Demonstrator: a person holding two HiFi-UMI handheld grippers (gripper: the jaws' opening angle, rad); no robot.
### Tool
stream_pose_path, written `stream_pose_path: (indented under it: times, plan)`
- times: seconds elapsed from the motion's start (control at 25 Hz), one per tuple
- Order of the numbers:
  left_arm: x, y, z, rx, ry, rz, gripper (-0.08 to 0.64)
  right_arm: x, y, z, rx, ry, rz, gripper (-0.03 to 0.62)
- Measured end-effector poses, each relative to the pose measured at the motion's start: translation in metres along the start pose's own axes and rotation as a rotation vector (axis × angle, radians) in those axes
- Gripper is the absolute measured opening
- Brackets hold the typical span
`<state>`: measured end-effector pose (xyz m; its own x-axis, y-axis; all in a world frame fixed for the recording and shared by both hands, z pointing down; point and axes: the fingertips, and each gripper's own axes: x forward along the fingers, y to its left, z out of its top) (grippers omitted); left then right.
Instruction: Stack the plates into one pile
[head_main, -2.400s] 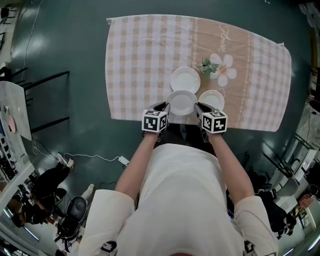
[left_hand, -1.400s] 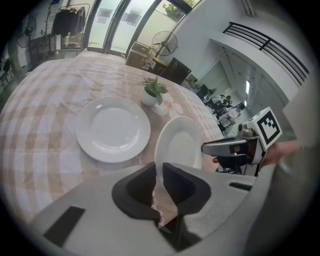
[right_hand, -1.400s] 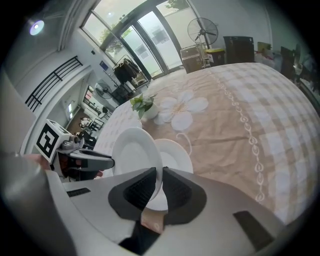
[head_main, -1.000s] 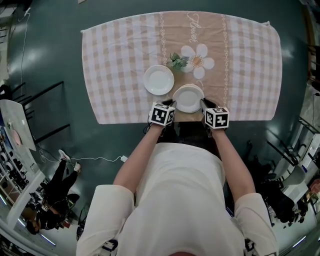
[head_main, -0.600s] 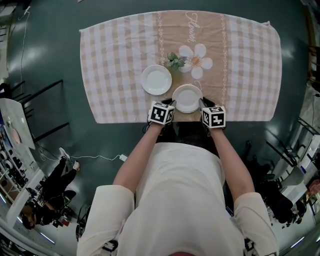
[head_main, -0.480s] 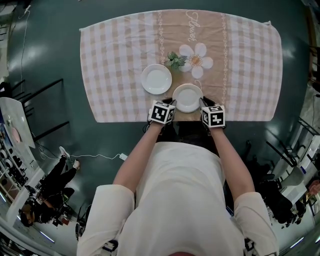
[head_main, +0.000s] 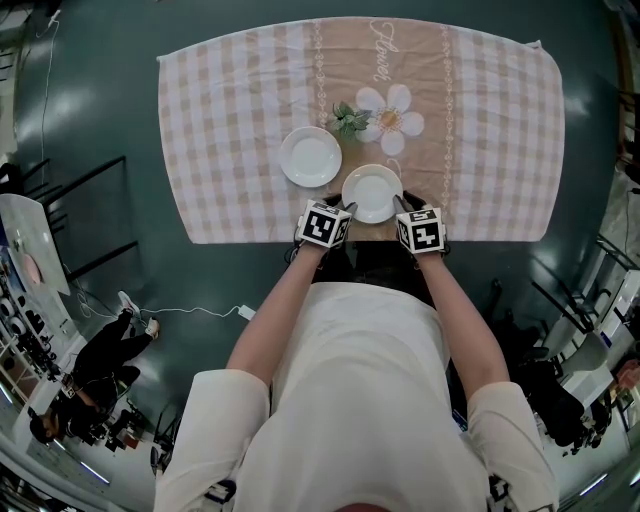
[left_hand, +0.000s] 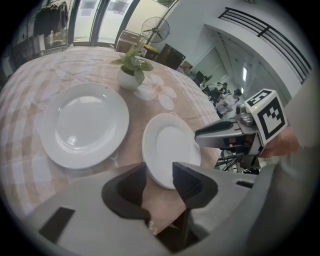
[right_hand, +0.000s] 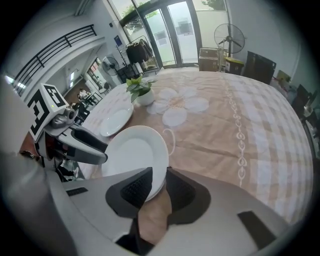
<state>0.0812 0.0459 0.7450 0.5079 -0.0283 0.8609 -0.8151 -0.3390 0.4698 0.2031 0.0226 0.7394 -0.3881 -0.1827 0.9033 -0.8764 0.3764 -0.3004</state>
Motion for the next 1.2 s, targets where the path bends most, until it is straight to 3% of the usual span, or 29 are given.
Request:
stream_pose_path:
  times: [0.32, 0.72, 1.2]
  plan:
    - [0.001, -0.007, -0.015, 0.039, 0.047, -0.044, 0.212, 0.001, 0.003, 0.0, -0.019, -0.007, 0.0, 0.126]
    - [-0.01, -0.015, 0.001, 0.042, -0.061, -0.094, 0.224, -0.006, 0.007, 0.011, -0.04, -0.059, -0.04, 0.126]
    - [-0.039, 0.018, 0.007, -0.038, -0.129, -0.063, 0.224, -0.002, 0.042, 0.047, -0.078, -0.112, 0.021, 0.126]
